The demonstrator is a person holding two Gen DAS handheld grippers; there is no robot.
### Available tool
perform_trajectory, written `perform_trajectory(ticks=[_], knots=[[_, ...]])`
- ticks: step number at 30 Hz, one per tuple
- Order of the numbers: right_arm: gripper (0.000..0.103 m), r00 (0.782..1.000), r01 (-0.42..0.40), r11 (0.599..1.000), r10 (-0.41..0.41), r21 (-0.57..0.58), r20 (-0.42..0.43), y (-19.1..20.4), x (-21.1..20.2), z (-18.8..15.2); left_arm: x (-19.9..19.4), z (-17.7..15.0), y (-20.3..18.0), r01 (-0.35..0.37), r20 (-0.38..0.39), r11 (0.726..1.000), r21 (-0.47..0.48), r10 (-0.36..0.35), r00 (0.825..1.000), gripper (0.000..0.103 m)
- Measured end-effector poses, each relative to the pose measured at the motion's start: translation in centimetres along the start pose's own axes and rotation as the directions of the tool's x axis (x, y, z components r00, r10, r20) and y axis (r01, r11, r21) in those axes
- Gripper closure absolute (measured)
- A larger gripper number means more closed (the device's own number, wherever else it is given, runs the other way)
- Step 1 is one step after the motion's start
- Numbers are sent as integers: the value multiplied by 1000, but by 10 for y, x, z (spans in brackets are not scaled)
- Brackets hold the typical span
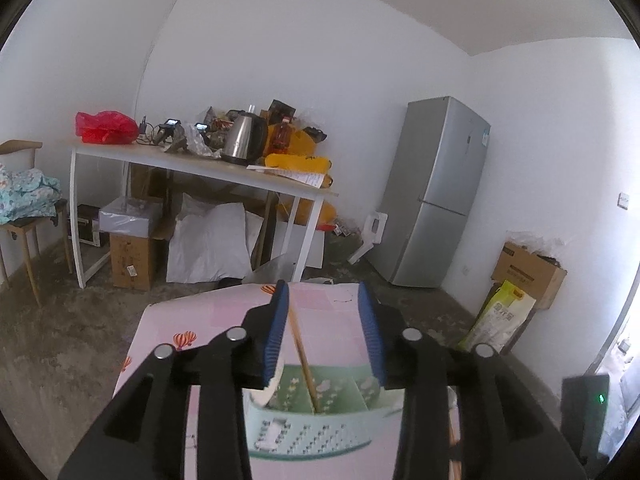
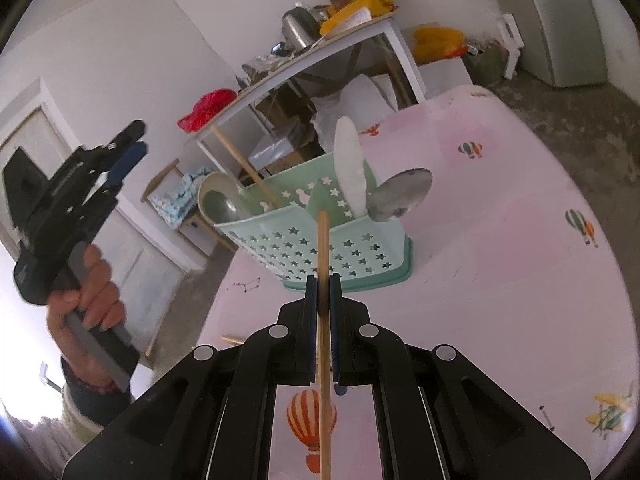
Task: Organize utensils
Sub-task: 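Lower the chopstick into the basket and open the right tool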
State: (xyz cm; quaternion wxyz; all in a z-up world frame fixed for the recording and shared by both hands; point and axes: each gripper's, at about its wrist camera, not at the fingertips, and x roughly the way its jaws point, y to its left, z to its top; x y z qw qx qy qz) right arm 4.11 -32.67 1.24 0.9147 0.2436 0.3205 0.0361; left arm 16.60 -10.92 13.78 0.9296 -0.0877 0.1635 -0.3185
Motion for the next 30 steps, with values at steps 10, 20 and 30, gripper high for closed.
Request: perform_trajectory(ticks=[10, 20, 30], knots=[[99, 984, -16, 992, 37, -122, 175, 46, -14, 57, -47, -64, 41, -46, -118, 996, -72, 37, 992, 53], [99, 875, 35, 987, 46, -158, 482, 84, -2, 118, -49, -126, 66, -114, -289, 988, -101, 80, 954, 36], [99, 761, 174, 972, -29, -161, 648, 93, 33, 129, -37, -136, 78, -271, -366, 962, 31, 263, 893, 22]])
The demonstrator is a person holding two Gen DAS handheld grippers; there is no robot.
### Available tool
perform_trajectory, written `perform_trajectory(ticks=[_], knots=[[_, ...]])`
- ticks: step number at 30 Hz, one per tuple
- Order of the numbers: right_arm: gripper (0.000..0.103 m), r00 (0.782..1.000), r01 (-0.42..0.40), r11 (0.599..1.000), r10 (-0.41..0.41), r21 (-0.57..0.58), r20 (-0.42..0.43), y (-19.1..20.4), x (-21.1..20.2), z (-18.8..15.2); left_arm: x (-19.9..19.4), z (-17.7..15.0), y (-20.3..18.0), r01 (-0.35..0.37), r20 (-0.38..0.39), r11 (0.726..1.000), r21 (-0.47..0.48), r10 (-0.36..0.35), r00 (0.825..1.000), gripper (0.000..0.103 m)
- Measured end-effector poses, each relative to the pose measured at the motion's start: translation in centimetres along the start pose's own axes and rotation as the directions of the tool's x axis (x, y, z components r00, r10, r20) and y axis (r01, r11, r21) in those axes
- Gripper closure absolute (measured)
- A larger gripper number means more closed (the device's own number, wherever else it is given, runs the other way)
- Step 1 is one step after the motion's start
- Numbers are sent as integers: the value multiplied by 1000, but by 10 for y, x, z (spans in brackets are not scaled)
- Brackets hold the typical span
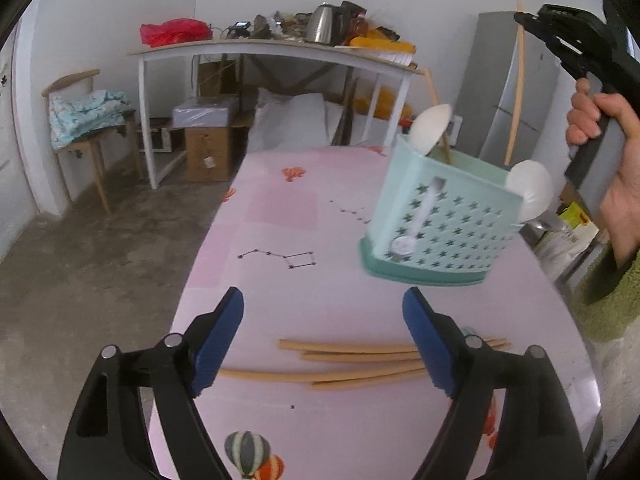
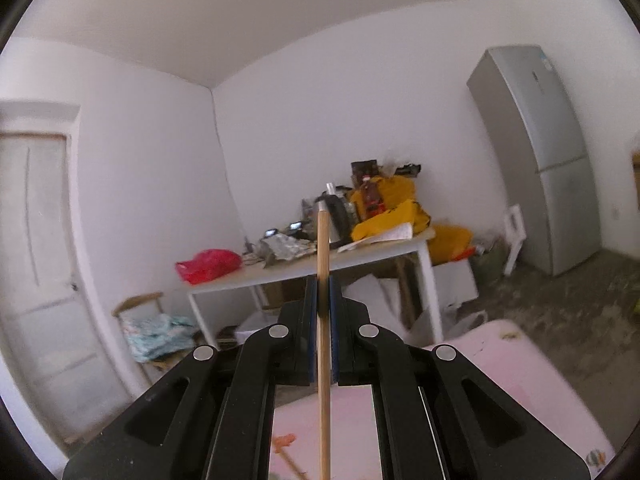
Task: Organize utensils
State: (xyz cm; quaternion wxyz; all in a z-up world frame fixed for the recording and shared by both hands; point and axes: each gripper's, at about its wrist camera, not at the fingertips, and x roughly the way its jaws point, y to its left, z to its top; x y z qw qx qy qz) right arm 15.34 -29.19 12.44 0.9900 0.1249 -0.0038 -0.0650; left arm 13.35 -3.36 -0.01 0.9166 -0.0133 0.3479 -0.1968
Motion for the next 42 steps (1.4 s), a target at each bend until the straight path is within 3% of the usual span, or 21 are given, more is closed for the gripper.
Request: perform_trajectory(ticks=[7, 13, 14, 18, 27, 32, 33, 35, 36, 37, 41, 42], knots=[[99, 996, 44, 994, -51, -97, -70, 3, 21, -37, 6, 0, 6, -53, -16, 998, 13, 53, 998, 16], [97, 992, 30, 995, -41, -98, -118, -5, -10, -55, 7, -3, 12, -94, -22, 995, 18, 94, 995, 14], [95, 992, 26, 995, -37, -94, -124, -4, -11, -55, 7, -4, 13, -94, -24, 995, 17, 95, 995, 13], [69, 990, 10, 997, -21, -81, -138, -10, -31, -51, 7, -6, 13, -106, -30, 994, 20, 107, 994, 13], [57, 996, -6, 999, 1, -51, -92, -15, -106, -24, 1, -9, 16, -135, -10, 990, 28, 135, 991, 13], [56, 981, -12, 1000, 14, 13, -196, -24, -133, -38, 12, -3, 16, -110, -30, 993, 38, 111, 993, 13], [55, 967, -32, 998, 43, 47, -250, -26, -135, -47, 17, -2, 16, -100, -39, 994, 47, 102, 994, 16], [55, 917, -67, 990, 110, 124, -383, -28, -134, -73, 29, 1, 16, -86, -64, 994, 66, 90, 994, 27], [55, 882, -82, 983, 148, 163, -448, -27, -131, -88, 36, 2, 16, -85, -86, 993, 76, 92, 992, 35], [55, 819, -93, 970, 203, 225, -537, -25, -126, -111, 47, 4, 16, -69, -120, 994, 89, 79, 990, 39], [59, 624, -55, 930, 316, 363, -715, -15, -110, -180, 85, 5, 21, -36, -233, 995, 98, 58, 971, 71], [60, 584, -30, 929, 317, 370, -747, -13, -106, -194, 95, 4, 23, -41, -267, 994, 98, 66, 962, 80]])
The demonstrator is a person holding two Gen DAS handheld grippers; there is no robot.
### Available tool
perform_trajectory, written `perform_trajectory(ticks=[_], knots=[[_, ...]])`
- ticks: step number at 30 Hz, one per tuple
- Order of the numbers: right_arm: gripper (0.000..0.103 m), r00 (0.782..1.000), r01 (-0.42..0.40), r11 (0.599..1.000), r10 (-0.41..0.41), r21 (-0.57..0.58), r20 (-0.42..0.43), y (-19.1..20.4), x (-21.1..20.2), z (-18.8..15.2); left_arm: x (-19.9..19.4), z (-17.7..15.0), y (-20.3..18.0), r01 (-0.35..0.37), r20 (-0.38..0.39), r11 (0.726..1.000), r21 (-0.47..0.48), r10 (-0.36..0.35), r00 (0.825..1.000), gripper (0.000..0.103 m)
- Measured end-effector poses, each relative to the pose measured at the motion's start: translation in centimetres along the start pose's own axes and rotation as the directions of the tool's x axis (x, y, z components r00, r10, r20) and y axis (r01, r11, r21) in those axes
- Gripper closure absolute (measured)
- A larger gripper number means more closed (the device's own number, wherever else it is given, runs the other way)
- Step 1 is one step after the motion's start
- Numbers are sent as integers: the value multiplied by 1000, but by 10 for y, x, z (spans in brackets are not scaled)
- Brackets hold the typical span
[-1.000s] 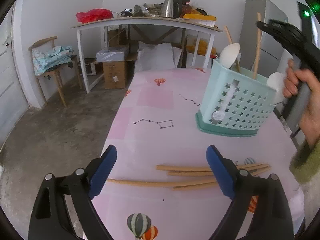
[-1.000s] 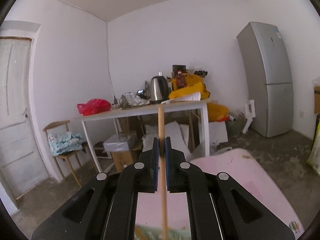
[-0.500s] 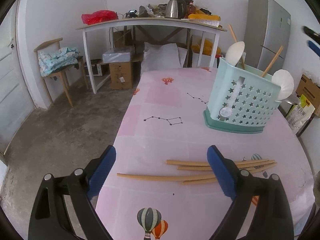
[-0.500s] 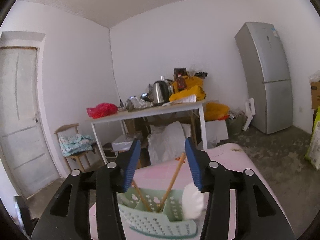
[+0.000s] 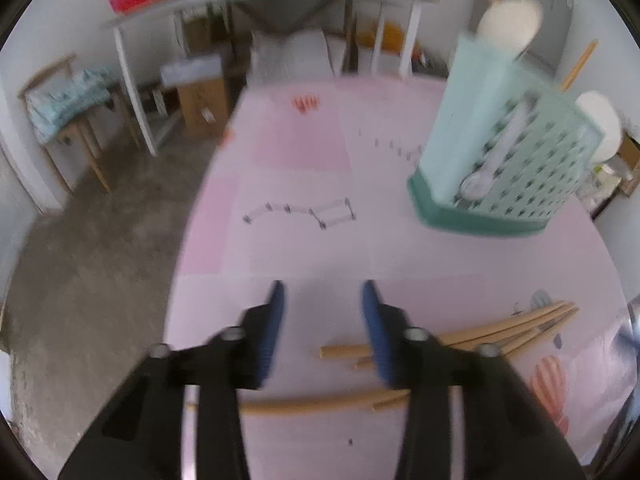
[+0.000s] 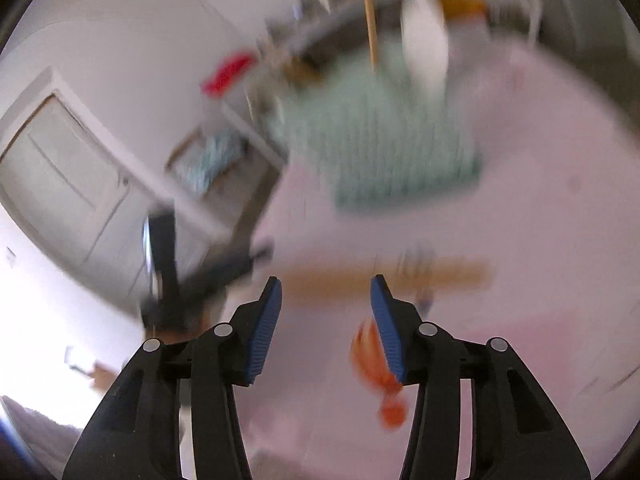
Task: Organize utensils
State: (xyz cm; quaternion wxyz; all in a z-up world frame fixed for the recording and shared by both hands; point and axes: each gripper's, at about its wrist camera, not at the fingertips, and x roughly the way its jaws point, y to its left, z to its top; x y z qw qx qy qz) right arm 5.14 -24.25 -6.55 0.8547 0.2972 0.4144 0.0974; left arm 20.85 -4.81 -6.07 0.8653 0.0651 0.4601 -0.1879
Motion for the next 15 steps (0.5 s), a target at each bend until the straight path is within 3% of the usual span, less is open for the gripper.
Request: perform_trajectory(ticks=[2, 4, 10, 15], knots=[[61, 997, 3, 999, 1, 45, -75, -6, 23, -3, 6, -1, -2, -17, -13, 1000, 25, 18, 1000, 84], [61, 996, 7, 997, 0, 80, -92, -10, 34, -2, 5, -4, -5, -15, -25, 999, 38, 16, 1000, 86], [61, 996, 19, 987, -5, 157, -91, -16, 44, 4, -11, -28, -23, 35, -54, 997, 64, -32, 998, 86], [62, 998, 31, 979, -18, 203, -64, -20, 36, -5, -23, -44, -36, 135, -97, 991, 19, -133, 986, 87]])
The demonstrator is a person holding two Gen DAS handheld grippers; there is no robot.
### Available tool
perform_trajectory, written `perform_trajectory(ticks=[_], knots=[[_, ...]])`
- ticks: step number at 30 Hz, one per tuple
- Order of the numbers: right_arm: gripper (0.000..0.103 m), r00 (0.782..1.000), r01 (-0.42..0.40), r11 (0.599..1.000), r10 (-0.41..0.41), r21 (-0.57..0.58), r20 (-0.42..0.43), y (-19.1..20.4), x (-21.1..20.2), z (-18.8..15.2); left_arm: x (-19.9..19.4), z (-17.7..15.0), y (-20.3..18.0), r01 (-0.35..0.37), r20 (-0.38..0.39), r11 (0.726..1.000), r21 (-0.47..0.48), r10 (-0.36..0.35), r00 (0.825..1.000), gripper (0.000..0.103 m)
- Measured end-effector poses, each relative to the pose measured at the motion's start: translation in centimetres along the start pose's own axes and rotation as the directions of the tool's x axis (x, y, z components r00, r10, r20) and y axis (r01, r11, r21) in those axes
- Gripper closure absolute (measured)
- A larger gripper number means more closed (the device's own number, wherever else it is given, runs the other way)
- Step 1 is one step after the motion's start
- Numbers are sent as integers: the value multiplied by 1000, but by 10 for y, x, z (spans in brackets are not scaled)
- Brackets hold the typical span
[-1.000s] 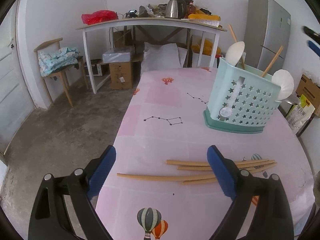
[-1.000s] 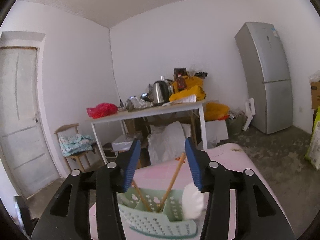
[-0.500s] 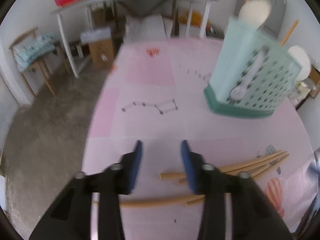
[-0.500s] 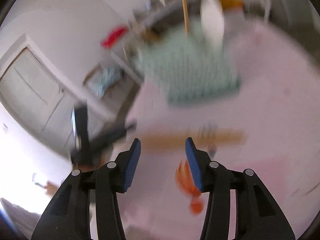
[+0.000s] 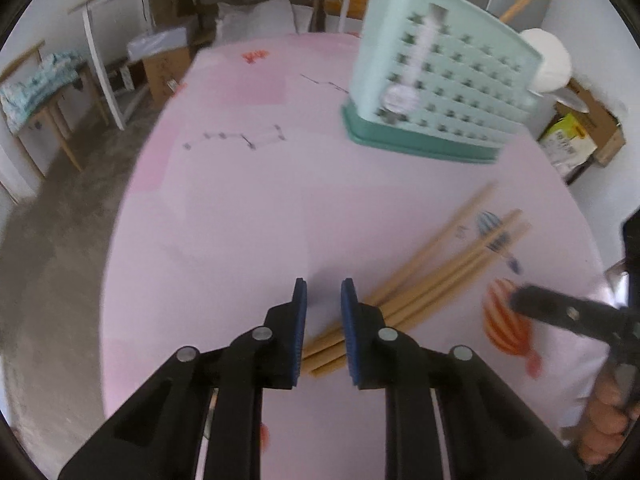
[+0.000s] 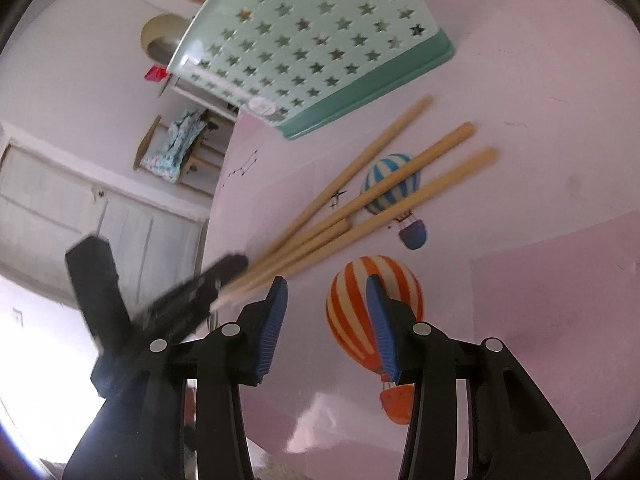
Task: Organize utensils
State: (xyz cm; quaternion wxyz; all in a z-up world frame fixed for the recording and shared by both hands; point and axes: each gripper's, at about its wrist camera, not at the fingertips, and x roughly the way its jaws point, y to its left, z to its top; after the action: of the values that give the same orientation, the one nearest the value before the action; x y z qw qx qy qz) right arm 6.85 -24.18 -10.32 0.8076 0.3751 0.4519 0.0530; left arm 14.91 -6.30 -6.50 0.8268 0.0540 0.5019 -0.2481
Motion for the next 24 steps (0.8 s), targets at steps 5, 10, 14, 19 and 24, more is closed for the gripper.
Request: perform_trajectory(ticks=[5, 10, 14, 19, 24], knots=[[66, 999, 26, 999, -27, 32, 27, -10, -3, -1, -4, -15, -13, 107, -32, 993, -57, -109, 994, 87], [73, 998, 43, 997, -46, 58, 49, -12, -1, -2, -6, -28, -30, 187, -55, 979, -85, -192, 980, 87], [82, 994, 76, 994, -81, 73, 73, -14, 0, -1, -7, -36, -47, 228, -68, 970, -82, -233, 970, 87], [96, 987, 131, 990, -134, 43, 90, -13, 6, 3, -3, -40, -63, 258, -75, 962, -85, -265, 961, 87], [100, 973, 200, 980, -196, -19, 124, -12, -3, -1, 1, -38, -75, 295, -79, 949, -108, -304, 949, 87]])
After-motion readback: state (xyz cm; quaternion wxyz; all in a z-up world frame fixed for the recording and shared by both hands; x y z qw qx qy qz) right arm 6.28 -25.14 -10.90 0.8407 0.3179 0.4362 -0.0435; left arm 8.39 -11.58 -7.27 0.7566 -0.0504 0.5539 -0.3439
